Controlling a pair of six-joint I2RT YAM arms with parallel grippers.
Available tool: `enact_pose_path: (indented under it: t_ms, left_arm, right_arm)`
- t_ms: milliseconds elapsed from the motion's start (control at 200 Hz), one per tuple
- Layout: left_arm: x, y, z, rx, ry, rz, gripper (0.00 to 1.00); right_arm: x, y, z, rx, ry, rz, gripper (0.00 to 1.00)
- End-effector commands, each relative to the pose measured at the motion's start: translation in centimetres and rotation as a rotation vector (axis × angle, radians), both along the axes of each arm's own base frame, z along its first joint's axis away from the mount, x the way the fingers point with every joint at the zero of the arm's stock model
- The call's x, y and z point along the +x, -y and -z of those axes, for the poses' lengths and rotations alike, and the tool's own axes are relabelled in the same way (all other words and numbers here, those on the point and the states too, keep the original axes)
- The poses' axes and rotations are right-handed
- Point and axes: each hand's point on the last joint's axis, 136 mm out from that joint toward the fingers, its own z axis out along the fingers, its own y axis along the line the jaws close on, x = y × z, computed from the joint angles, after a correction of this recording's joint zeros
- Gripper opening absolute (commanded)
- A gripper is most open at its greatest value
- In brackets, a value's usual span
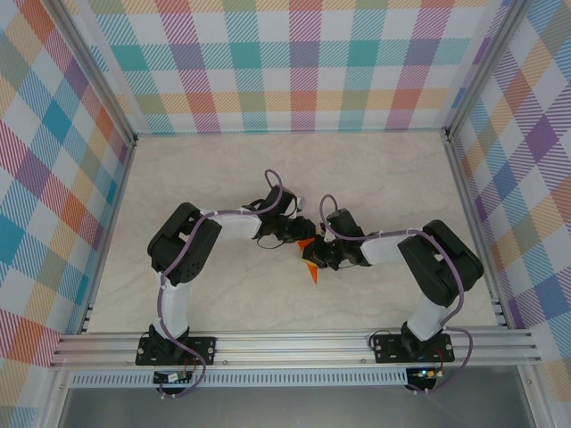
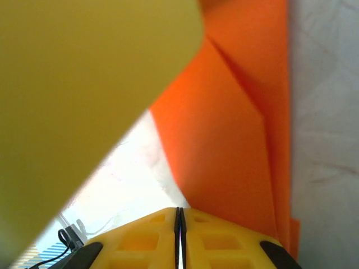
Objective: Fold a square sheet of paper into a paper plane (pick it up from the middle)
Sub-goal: Fold the wing for the fifth time at the center of the table.
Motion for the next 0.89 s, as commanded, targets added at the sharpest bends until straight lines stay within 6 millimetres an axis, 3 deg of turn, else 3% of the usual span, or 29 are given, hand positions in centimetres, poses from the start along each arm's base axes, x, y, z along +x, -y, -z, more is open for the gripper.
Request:
enact_pose_path:
  t_ms: [0, 125, 240, 445, 525, 655, 890]
  left_arm:
    - [-1.3, -2.1, 3.5, 0.114, -0.07, -0.016, 0.32]
    - [-1.2, -2.2, 3.5, 0.122, -0.064, -0.016, 0.32]
    - [-1.2, -2.2, 3.5, 0.125, -0.063, -0.014, 0.32]
    - [-1.2, -2.2, 3.4, 0.124, -0.064, -0.015, 0.32]
    - [-1.1, -2.1, 3.0, 0.119, -0.059, -0.014, 0.32]
    - [-0.9, -1.9, 1.6, 0.107, -0.042, -0.012, 0.35]
    - [0.2, -1.9, -4.6, 0.136, 0.069, -0.029, 0.47]
  right_arm:
    - [-0.6, 0.2, 1.0, -0.023, -0.029, 0.006, 0.12]
    - [-3.9, 1.7, 2.1, -0.053, -0.082, -0.04, 0.13]
    - [-6.7, 2.4, 1.6, -0.043, -0.082, -0.108, 0.14]
    - [-9.8, 4.1, 1.9, -0.121, -0.116, -0.197, 0.16]
    - [-9.9, 4.8, 1.6, -0.14, -0.095, -0.183, 0.16]
    - [-8.5, 5.9, -0.6, -0.193, 0.012, -0.125, 0.21]
    - [-5.2, 10.6, -3.0, -0.372, 0.161, 0.097, 0.38]
